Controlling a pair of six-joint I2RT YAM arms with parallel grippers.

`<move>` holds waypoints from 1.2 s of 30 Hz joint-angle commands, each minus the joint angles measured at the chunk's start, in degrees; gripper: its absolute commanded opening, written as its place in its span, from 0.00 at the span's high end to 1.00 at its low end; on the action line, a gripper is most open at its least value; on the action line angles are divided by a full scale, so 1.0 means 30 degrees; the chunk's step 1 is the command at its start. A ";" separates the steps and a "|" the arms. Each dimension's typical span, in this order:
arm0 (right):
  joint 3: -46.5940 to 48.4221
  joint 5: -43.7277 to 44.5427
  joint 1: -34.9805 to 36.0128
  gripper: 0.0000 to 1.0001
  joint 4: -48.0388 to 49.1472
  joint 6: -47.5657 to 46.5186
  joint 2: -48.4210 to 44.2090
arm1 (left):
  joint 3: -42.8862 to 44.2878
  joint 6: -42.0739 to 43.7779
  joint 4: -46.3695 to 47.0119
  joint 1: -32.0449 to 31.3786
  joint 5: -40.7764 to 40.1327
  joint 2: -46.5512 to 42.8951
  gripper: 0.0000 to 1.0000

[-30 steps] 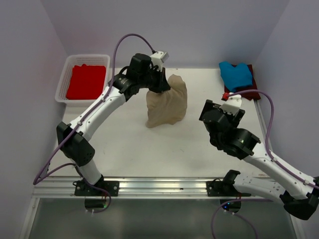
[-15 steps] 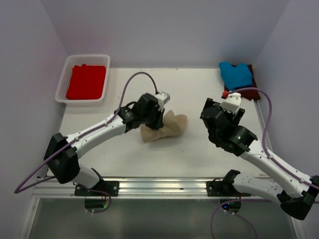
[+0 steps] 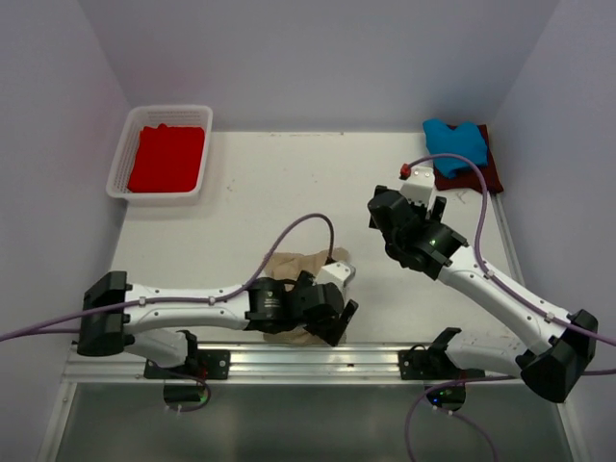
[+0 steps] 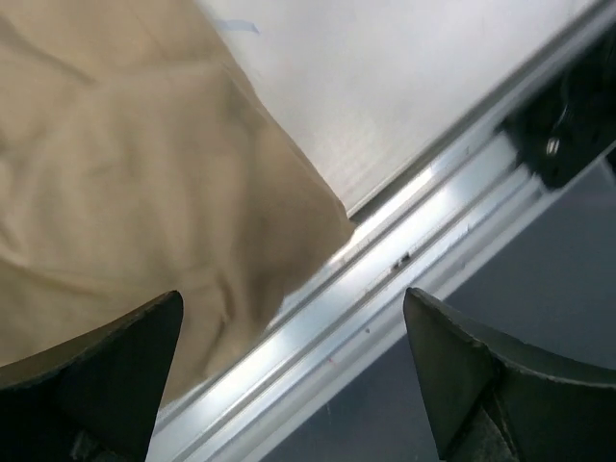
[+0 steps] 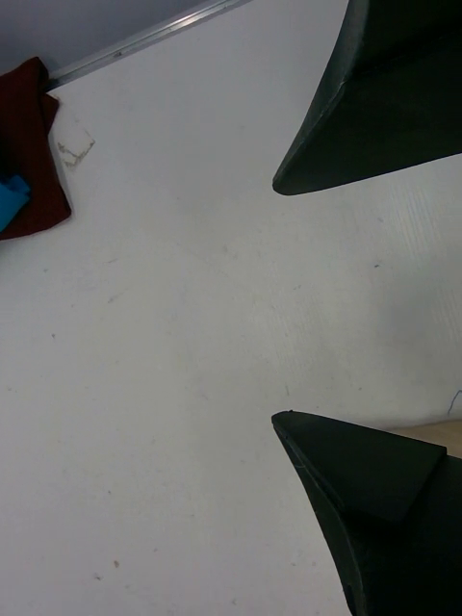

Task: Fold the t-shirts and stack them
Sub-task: Move the tshirt to the center of the board, then flatten out the tshirt

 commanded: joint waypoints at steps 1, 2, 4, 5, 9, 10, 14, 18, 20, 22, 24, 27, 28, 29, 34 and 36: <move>0.0691 -0.0635 -0.0177 0.01 0.0626 -0.0076 -0.0180 | 0.0222 -0.1195 -0.1011 0.1474 -0.4688 -0.2246 0.00; 0.0603 -0.0693 -0.0235 0.01 0.0597 -0.0076 -0.0268 | -0.0072 -0.0932 -0.0806 0.2089 -0.4748 -0.2828 0.00; 0.0456 -0.0840 -0.0323 0.01 0.0364 0.0099 -0.0735 | -0.1007 0.0559 0.0330 0.4722 -0.4253 -0.3359 0.00; 0.0398 -0.0811 -0.0382 0.01 0.0275 0.0158 -0.0941 | -0.1216 0.1145 0.0802 0.5573 -0.3990 -0.3332 0.00; 0.0075 -0.0811 -0.0412 0.01 -0.0514 0.0451 -0.1879 | -0.1336 0.4101 0.2971 0.9205 -0.2469 -0.1930 0.14; 0.0017 -0.0782 -0.0412 0.01 -0.0603 0.0596 -0.2054 | -0.1219 0.4516 0.3874 0.9475 -0.2261 -0.0998 0.17; -0.0189 -0.0636 -0.0412 0.01 -0.1160 0.0773 -0.2816 | -0.0429 0.5836 0.5492 1.0092 -0.0446 0.1551 0.31; -0.0189 -0.0284 -0.0412 0.01 -0.1805 0.0920 -0.3431 | 0.0158 0.6423 0.6080 1.0093 0.1051 0.3256 0.38; -0.0335 -0.0255 -0.0441 0.01 -0.1835 0.0920 -0.3637 | 0.0363 0.6657 0.5906 1.0180 0.1489 0.4307 0.38; -0.0452 -0.0225 -0.0441 0.01 -0.1835 0.1007 -0.3784 | 0.0597 0.6863 0.5671 1.0239 0.2017 0.5304 0.38; -0.0482 -0.0255 -0.0441 0.01 -0.1951 0.1037 -0.3756 | 0.0744 0.7039 0.5554 1.0269 0.2457 0.5835 0.39; -0.0599 -0.0342 -0.0470 0.01 -0.2069 0.1213 -0.3697 | 0.0832 0.7186 0.5671 1.0385 0.2372 0.6772 0.63; -0.0628 -0.0342 -0.0470 0.01 -0.2069 0.1242 -0.3668 | 0.0978 0.7099 0.5554 1.0473 0.2254 0.7268 0.76; -0.0657 -0.0342 -0.0441 0.01 -0.2098 0.1271 -0.3697 | 0.0979 0.7011 0.5611 1.0706 0.2137 0.7476 0.88; -0.0862 -0.0547 -0.0470 0.01 -0.1982 0.1301 -0.3668 | 0.0600 0.4996 0.6487 1.2723 0.0766 0.7745 1.00; -0.0979 -0.0751 -0.0470 0.02 -0.1807 0.1155 -0.3609 | 0.0599 0.4292 0.6549 1.3488 0.0208 0.7334 1.00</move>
